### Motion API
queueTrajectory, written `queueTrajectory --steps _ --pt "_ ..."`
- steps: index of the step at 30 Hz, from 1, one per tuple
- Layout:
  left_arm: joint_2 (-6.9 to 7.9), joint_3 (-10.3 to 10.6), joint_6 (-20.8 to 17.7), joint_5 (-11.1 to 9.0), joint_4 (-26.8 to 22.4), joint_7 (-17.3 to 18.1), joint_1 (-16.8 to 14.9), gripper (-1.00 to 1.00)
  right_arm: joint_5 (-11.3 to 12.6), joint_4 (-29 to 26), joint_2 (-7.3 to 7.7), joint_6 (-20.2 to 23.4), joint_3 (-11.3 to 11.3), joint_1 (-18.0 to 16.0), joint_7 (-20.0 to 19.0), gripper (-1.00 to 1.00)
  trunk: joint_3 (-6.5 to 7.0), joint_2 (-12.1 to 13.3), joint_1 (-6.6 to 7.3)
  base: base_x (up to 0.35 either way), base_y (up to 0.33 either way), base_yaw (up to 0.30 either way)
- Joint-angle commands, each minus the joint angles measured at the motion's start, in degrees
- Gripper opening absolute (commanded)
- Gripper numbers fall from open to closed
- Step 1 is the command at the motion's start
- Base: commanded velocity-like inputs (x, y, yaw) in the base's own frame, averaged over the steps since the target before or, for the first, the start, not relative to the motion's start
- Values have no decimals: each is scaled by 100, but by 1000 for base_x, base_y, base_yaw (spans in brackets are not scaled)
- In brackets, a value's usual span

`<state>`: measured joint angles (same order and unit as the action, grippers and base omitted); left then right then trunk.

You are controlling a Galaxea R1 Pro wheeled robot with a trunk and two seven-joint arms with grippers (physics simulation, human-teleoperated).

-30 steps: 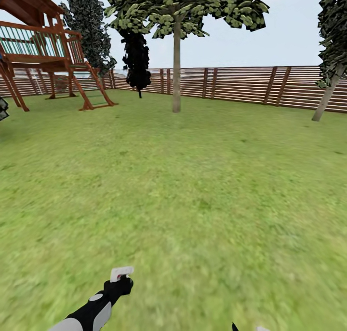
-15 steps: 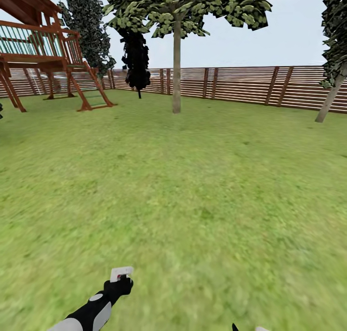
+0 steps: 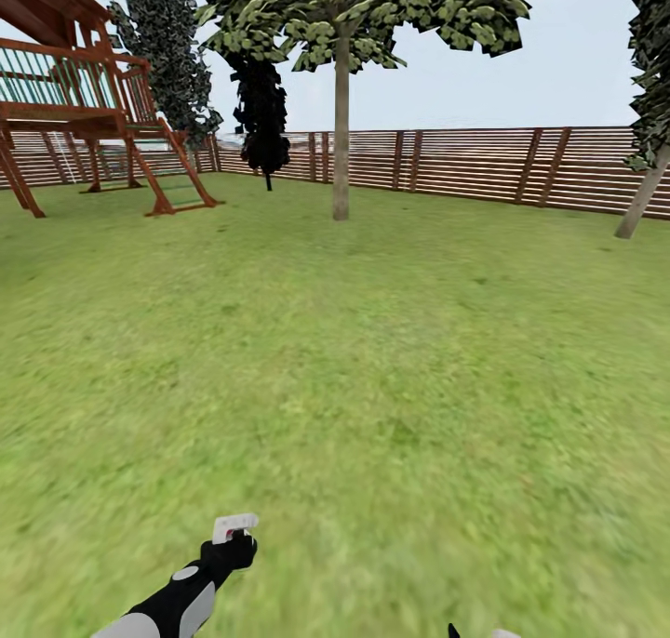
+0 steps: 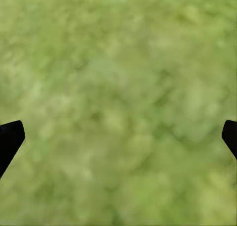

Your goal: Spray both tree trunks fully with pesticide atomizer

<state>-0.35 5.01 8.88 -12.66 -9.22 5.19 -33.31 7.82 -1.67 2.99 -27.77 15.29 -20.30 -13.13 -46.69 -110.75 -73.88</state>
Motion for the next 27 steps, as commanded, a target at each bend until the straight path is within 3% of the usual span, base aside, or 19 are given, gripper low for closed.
queueTrajectory --steps 1,27 --pt "0 0 0 0 -1 0 0 -100 0 0 0 0 0 0 -2 100 0 0 0 337 0 0" --pt "5 0 0 0 -3 0 0 -100 0 0 0 0 0 0 1 100 0 0 0 337 0 0"
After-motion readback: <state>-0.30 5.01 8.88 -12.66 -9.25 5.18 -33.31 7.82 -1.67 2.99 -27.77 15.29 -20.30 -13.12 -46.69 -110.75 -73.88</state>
